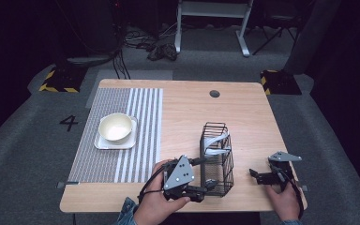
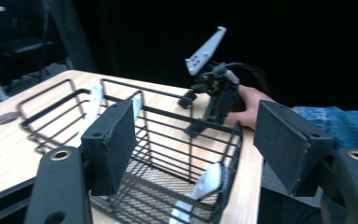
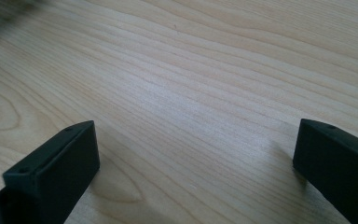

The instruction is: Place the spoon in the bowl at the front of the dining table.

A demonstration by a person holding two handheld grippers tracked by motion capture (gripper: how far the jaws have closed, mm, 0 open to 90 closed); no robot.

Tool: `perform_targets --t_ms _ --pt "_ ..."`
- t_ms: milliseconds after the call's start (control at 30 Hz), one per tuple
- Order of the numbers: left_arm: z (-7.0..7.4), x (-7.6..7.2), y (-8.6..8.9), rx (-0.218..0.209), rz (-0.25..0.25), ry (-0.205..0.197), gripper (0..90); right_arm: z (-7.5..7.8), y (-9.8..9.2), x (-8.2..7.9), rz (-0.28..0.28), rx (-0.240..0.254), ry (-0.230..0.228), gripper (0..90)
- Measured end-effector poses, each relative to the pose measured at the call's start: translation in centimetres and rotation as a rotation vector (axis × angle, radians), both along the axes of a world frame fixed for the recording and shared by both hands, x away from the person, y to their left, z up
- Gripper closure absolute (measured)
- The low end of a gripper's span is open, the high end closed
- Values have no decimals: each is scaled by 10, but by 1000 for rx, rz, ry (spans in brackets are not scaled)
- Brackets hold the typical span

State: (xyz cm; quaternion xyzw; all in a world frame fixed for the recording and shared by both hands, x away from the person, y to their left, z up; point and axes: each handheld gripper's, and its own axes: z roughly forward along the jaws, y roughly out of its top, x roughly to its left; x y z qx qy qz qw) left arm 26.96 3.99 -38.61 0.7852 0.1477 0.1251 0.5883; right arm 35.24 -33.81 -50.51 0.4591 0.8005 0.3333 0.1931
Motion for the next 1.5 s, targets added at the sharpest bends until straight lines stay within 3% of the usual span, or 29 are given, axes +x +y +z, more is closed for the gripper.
perform_targets --t_ms 300,667,900,967,1367,1500 --pt "-14 9 -2 13 -63 42 398 0 0 0 1 -2 1 2" --pt "-16 19 7 -3 -75 74 499 0 0 0 1 -2 1 2" --pt "-18 23 11 8 -79 59 592 0 0 0 2 -2 0 2" --pt "-20 25 11 15 -78 60 648 0 0 0 1 -2 0 2" --pt "-30 35 5 27 -93 81 781 0 0 0 1 -3 -3 5" --pt "-31 37 4 29 -87 62 813 0 0 -1 2 -3 -4 12"
